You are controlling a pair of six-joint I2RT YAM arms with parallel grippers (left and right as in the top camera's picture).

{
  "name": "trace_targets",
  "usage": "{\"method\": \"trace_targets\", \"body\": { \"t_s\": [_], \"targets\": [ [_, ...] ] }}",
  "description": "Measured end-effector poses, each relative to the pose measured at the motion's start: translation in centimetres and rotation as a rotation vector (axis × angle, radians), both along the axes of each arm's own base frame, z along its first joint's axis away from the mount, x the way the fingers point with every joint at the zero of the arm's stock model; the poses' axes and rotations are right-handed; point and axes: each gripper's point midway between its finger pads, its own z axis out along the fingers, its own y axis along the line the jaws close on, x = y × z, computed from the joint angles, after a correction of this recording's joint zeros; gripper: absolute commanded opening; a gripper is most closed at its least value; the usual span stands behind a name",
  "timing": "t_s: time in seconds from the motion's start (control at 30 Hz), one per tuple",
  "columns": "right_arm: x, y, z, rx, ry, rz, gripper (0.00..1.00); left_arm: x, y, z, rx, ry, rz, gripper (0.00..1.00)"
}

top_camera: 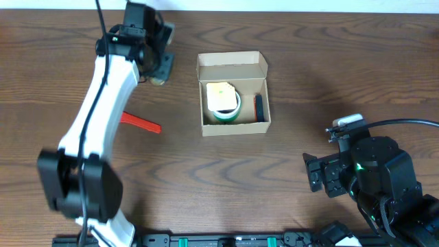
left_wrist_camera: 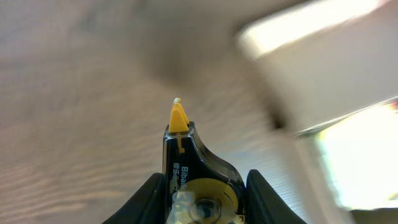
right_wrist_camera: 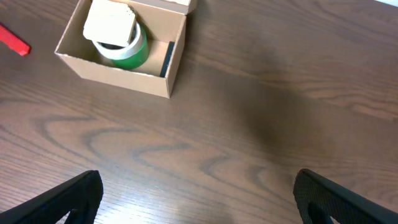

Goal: Pack container
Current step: 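Carry correction tape with left gripper and drop it into the box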

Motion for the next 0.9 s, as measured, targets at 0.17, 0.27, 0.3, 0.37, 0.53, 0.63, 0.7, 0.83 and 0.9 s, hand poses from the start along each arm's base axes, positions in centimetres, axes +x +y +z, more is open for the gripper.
{"method": "trace_targets", "body": {
  "t_s": [0.17, 0.27, 0.3, 0.37, 0.53, 0.63, 0.7, 0.83, 0.9],
  "targets": [
    [0.0, 0.0, 0.0, 0.0, 0.0, 0.0, 0.99, -2.0, -9.0, 4.0, -0.158, -0.082, -0.029, 0.06],
    [0.0, 0.0, 0.0, 0.0, 0.0, 0.0, 0.99, -3.8, -14.7, 3.4, -0.238, -0.048, -0.054, 0.06],
    [0.0, 0.0, 0.0, 0.0, 0.0, 0.0, 0.99, -4.4, -16.4, 3.0, -0.264, -0.034, -0.057, 0.06],
    [0.0, 0.0, 0.0, 0.0, 0.0, 0.0, 0.99, -5.3, -18.8, 1.9, -0.291, 0.005, -0.044, 0.06],
    [0.0, 0.0, 0.0, 0.0, 0.0, 0.0, 0.99, -6.8, -22.2, -2.4, -0.298, 0.111, 0.021, 0.06],
    [0.0, 0.0, 0.0, 0.0, 0.0, 0.0, 0.99, -6.8, -23.0, -4.8, -0.291, 0.15, 0.051, 0.06],
    [0.0, 0.0, 0.0, 0.0, 0.0, 0.0, 0.99, -6.6, -23.2, -5.8, -0.288, 0.164, 0.067, 0.06],
    [0.0, 0.0, 0.0, 0.0, 0.0, 0.0, 0.99, -6.2, -23.5, -6.4, -0.301, 0.166, 0.085, 0.08],
    [0.0, 0.0, 0.0, 0.0, 0.0, 0.0, 0.99, -6.0, -23.7, -6.3, -0.308, 0.16, 0.084, 0.1]
  ]
}}
